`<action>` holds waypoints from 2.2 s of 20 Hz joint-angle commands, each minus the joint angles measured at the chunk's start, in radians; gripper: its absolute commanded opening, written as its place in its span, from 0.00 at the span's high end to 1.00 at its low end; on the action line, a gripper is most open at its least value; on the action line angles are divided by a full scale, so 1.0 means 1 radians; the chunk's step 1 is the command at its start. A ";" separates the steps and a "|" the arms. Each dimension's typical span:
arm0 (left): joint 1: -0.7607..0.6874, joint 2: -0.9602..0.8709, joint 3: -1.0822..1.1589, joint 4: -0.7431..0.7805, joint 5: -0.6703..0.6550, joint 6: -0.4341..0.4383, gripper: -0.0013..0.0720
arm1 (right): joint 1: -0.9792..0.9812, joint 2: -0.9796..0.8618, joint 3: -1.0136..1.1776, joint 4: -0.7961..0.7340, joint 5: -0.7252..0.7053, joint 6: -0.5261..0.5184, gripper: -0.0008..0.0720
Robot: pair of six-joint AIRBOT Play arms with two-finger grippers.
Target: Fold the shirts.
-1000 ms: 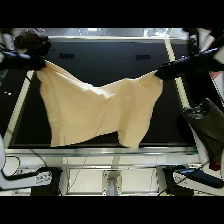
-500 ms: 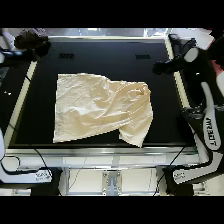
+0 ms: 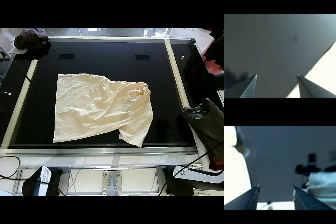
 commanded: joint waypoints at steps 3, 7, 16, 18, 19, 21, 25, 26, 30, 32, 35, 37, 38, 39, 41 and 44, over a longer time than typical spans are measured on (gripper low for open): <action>0.094 0.230 -0.474 -0.317 -0.200 -0.077 0.24 | -0.061 0.021 -0.185 0.134 -0.063 -0.100 0.34; 0.094 0.233 -0.505 -0.303 -0.295 -0.010 0.24 | -0.054 0.020 -0.184 0.166 -0.116 -0.106 0.34; 0.094 0.151 -0.509 -0.175 -0.328 0.027 0.30 | -0.054 0.020 -0.184 0.198 -0.125 -0.132 0.37; 0.093 0.109 -0.509 -0.183 -0.305 0.035 0.30 | -0.055 0.020 -0.184 0.201 -0.125 -0.132 0.37; 0.082 0.089 -0.509 -0.196 -0.281 0.048 0.30 | -0.054 0.020 -0.184 0.204 -0.125 -0.132 0.37; 0.031 0.050 -0.509 -0.215 -0.229 0.050 0.30 | -0.055 0.020 -0.184 0.209 -0.124 -0.132 0.37; -0.120 -0.043 -0.509 -0.248 -0.089 0.019 0.32 | -0.054 0.020 -0.184 0.227 -0.107 -0.132 0.37; -0.143 -0.062 -0.509 -0.266 -0.062 0.019 0.33 | -0.055 0.020 -0.184 0.230 -0.093 -0.132 0.37; -0.163 -0.129 -0.509 -0.276 -0.048 0.019 0.35 | -0.055 0.020 -0.184 0.230 -0.062 -0.132 0.37; -0.163 -0.143 -0.509 -0.275 -0.043 0.020 0.35 | -0.055 0.020 -0.184 0.232 -0.063 -0.132 0.37; -0.163 -0.150 -0.509 -0.282 0.001 0.019 0.36 | -0.055 0.021 -0.184 0.236 -0.063 -0.132 0.37; -0.163 -0.149 -0.509 -0.326 0.033 0.020 0.56 | -0.055 0.021 -0.184 0.237 -0.063 -0.132 0.47; -0.163 -0.149 -0.508 -0.359 0.054 0.021 0.66 | -0.055 0.023 -0.184 0.237 -0.063 -0.132 0.64; -0.163 -0.149 -0.507 -0.383 0.071 0.027 0.75 | -0.055 0.024 -0.184 0.237 -0.063 -0.132 0.73; -0.163 -0.149 -0.507 -0.426 0.083 0.064 0.96 | -0.055 0.024 -0.184 0.235 -0.060 -0.132 0.72; -0.163 -0.148 -0.507 -0.478 0.083 0.089 0.97 | -0.055 0.022 -0.201 0.203 -0.056 -0.158 0.69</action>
